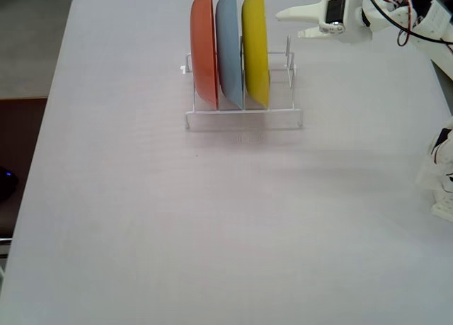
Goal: Would you please take all the plates for me?
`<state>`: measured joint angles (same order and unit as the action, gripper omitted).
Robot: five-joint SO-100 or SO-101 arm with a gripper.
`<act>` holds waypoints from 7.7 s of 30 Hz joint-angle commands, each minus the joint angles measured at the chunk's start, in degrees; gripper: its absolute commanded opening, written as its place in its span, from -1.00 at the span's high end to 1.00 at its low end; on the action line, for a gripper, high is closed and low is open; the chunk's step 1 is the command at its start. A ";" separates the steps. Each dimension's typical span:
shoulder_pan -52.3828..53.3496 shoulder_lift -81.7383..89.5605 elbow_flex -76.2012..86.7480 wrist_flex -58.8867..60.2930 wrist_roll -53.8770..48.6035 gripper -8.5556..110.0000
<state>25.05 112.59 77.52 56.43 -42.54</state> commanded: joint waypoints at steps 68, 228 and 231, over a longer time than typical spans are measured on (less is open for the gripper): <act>-3.25 -0.79 -49.04 5.36 12.92 0.87; 2.99 -32.52 -68.03 2.29 4.22 0.87; 2.90 -29.00 -68.03 3.96 5.71 0.87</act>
<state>27.60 72.60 13.71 60.03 -37.71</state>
